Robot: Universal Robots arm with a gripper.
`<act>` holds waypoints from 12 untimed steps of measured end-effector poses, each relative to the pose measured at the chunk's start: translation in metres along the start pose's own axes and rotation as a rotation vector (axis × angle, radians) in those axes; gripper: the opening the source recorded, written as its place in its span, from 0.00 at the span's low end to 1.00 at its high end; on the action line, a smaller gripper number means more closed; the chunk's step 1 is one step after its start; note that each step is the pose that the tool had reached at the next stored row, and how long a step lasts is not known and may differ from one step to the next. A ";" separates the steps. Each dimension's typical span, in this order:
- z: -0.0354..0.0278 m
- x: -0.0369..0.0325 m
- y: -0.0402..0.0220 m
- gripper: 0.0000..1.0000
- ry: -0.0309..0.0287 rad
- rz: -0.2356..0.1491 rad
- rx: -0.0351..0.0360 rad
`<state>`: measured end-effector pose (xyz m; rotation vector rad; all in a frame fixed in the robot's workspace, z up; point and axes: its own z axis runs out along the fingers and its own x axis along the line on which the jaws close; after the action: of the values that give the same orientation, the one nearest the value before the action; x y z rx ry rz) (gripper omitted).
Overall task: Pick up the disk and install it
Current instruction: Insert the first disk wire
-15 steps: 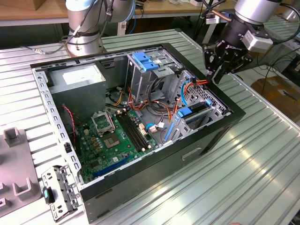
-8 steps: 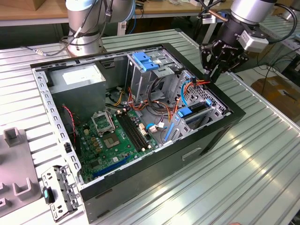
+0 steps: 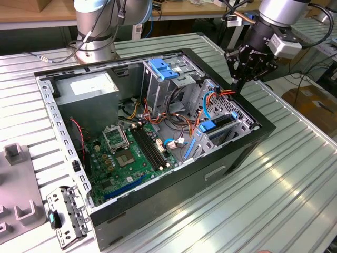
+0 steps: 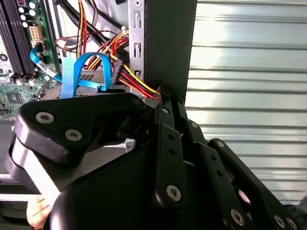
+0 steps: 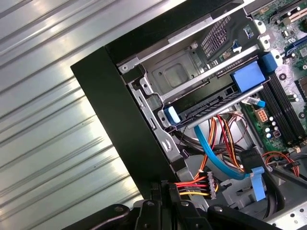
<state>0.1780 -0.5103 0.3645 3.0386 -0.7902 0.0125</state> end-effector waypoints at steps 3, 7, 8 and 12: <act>-0.0012 0.0000 -0.0001 0.17 0.0003 0.000 -0.0006; -0.0045 0.0000 0.0000 0.17 0.0002 0.000 -0.0005; -0.0046 0.0000 -0.0001 0.17 0.0001 0.000 -0.0003; -0.0047 0.0000 -0.0001 0.17 0.0003 0.000 -0.0006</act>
<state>0.1780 -0.5102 0.3692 3.0382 -0.7893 0.0127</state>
